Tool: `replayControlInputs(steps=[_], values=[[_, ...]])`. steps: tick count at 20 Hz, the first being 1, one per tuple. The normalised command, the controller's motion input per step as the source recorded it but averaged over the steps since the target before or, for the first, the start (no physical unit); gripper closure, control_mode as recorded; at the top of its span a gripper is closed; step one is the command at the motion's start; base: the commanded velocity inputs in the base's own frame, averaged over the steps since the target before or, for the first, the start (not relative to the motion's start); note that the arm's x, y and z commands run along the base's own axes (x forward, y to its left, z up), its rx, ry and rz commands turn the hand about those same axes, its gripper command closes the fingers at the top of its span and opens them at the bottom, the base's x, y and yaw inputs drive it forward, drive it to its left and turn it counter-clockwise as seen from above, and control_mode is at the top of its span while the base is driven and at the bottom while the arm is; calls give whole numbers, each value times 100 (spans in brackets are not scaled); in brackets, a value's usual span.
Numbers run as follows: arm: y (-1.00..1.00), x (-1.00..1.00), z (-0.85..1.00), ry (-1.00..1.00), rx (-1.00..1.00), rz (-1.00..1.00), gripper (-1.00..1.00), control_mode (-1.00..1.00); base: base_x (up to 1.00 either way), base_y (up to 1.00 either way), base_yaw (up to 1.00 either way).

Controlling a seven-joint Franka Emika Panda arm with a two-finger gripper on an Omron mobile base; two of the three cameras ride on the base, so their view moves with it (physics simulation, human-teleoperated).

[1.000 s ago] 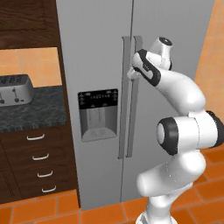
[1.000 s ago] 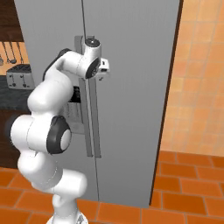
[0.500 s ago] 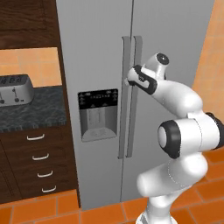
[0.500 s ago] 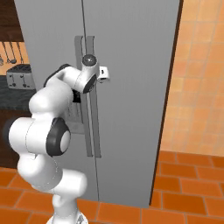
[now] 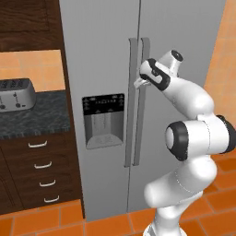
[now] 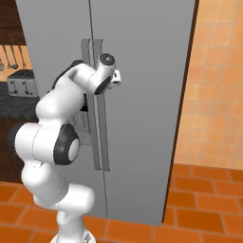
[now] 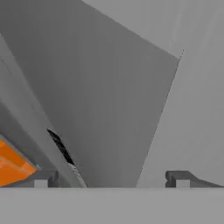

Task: Take the strawberry from the fridge and place it on top of the pancake, located on the dining counter.

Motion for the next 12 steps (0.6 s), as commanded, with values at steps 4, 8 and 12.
replayControlInputs(steps=[4,8,12], values=[[5,0,-44,-61,10,2,100,-100,0,0,0],[30,0,-42,-81,9,4,100,-100,0,0,0],[29,0,-33,-52,5,0,100,-100,0,0,0]])
